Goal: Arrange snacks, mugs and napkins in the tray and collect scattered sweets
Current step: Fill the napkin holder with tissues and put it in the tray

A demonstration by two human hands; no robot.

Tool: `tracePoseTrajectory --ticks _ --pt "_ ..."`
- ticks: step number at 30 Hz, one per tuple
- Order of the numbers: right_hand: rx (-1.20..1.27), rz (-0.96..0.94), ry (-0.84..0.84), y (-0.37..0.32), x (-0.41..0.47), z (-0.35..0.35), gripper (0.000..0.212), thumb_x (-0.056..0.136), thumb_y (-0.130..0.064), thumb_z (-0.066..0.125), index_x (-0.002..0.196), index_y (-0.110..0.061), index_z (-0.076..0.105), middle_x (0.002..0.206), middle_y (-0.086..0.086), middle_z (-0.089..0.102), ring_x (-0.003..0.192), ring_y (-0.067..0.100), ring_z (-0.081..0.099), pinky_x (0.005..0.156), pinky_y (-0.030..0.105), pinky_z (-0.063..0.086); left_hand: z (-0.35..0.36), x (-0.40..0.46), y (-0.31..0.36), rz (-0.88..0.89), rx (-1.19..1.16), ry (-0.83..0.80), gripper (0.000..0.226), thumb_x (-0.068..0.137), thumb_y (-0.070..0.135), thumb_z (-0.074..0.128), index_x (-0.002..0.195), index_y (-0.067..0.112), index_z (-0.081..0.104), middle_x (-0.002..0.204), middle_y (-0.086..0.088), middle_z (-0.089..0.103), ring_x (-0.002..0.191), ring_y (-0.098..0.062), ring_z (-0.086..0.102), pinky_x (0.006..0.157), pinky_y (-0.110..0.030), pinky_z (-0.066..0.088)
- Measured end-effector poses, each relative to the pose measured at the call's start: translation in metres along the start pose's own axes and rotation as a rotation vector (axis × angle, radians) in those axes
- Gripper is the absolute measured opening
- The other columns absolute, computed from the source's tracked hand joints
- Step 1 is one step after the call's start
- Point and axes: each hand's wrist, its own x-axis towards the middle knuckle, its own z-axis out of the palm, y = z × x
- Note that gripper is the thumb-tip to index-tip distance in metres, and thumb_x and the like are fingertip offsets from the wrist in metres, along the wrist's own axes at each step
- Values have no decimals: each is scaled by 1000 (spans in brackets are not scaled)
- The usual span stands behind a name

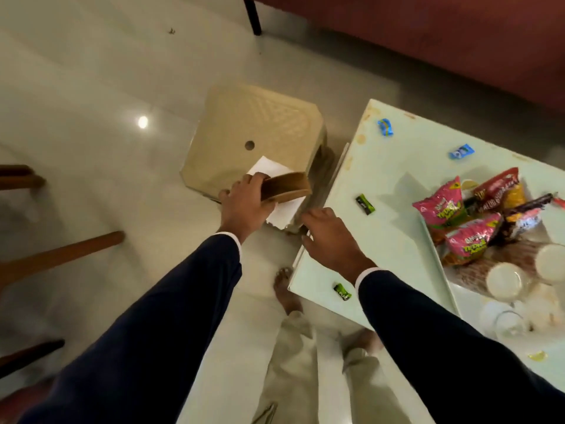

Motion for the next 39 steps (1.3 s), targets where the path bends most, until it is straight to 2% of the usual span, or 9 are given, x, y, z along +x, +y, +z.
tracePoseTrajectory --ticks 4,7,10,13,21,24,31,36,39 --pt "-169 -65 21 -21 18 10 42 86 -15 59 127 -19 58 142 2 52 121 31 49 92 42 45 -8 15 -17 15 -183 20 44 85 54 67 120 30 57 115 7 67 107 -21 64 97 -45 43" --pt "-290 -96 -12 -27 29 10 59 85 -19 58 143 -19 46 159 4 37 141 33 36 106 49 39 -15 12 -34 -103 -720 36 27 87 46 74 104 31 59 96 14 69 92 -10 69 73 -15 51" --pt "-399 -142 -46 -27 40 12 74 87 -30 60 155 -16 33 163 6 31 149 34 29 115 55 27 -21 3 -55 -181 -1092 94 31 91 37 74 116 22 63 106 6 75 96 -8 73 76 -22 60" --pt "-511 -146 -104 -26 49 17 89 87 -46 60 160 -18 17 164 5 28 150 33 26 118 59 18 -23 -12 -83 -271 -1245 193 36 91 37 74 121 21 62 114 6 73 104 -10 72 77 -26 62" --pt "-644 -38 -4 -40 77 34 95 80 -43 67 156 -9 22 141 10 45 128 33 45 114 64 21 16 -72 -141 -540 -1220 221 38 94 33 72 124 14 58 118 -2 69 108 -18 69 73 -30 62" --pt "-686 -28 42 -44 78 43 82 85 -34 65 153 -7 28 136 10 47 129 34 45 115 63 23 32 -87 -144 -544 -1221 186 37 93 33 73 121 14 59 114 -3 70 105 -20 71 66 -22 60" --pt "-644 -98 155 -32 61 59 59 79 -18 69 134 -11 49 136 15 52 125 38 49 114 63 26 53 -109 -133 -504 -1208 85 52 74 59 77 113 27 61 105 9 73 97 -12 74 72 -28 62" --pt "-627 -140 236 -29 65 52 35 85 -18 61 119 -15 59 128 10 61 113 36 57 111 63 27 59 -118 -132 -444 -1160 50 39 89 45 74 119 26 59 117 4 70 106 -17 71 79 -33 63" --pt "-560 -140 227 -32 73 37 22 86 -16 60 106 -18 66 109 6 67 99 33 63 101 53 41 58 -125 -132 -427 -1103 57 41 89 47 74 121 26 58 115 6 70 105 -11 69 73 -21 60"
